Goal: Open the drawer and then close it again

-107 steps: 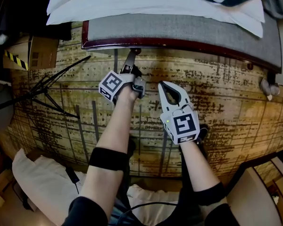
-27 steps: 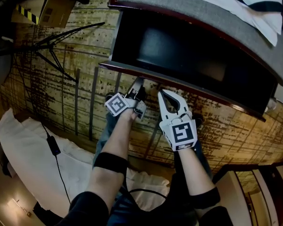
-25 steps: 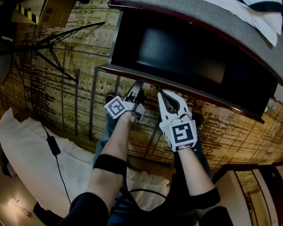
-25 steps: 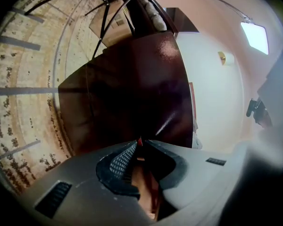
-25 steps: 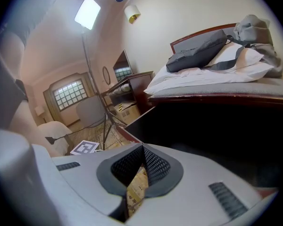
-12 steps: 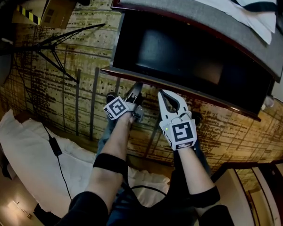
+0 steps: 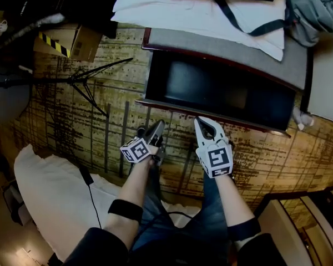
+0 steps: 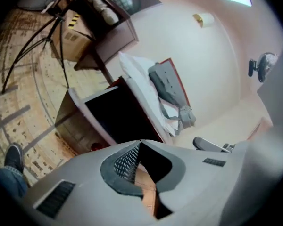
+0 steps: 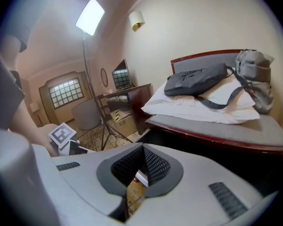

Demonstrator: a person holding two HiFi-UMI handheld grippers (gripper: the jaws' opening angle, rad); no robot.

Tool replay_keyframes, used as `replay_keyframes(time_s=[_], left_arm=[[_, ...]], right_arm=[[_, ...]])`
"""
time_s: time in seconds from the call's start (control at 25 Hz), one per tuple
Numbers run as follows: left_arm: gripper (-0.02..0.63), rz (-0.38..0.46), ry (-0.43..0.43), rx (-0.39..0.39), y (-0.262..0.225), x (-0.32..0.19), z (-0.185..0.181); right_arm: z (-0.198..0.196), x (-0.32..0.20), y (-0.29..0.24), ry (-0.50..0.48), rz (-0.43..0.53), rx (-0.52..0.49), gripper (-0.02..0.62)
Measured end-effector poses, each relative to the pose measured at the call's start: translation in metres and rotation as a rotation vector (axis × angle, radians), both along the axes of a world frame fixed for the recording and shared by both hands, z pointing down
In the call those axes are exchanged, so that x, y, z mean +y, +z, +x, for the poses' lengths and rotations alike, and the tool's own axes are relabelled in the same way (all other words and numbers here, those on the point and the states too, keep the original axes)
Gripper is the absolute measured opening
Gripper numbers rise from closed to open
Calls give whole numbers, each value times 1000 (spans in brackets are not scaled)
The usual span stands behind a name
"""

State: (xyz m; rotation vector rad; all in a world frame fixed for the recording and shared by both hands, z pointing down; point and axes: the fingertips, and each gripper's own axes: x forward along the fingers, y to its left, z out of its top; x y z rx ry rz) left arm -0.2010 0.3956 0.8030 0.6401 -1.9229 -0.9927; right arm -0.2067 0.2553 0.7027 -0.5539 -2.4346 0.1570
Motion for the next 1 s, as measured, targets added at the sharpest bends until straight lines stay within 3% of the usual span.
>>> replay_keyframes(time_s=[0.16, 0.44, 0.84, 1.0], left_arm=[[2, -52, 103, -127, -95, -8, -21], [2, -153, 129, -296, -243, -10, -58], [2, -281, 205, -511, -392, -39, -57], [2, -402, 285, -640, -434, -52, -52]], right_arm=[[-8, -23, -65, 41, 25, -25, 2], [-15, -49, -164, 64, 65, -85, 2], [4, -86, -278, 142, 99, -143, 2], [21, -94, -307, 143, 126, -155, 2]])
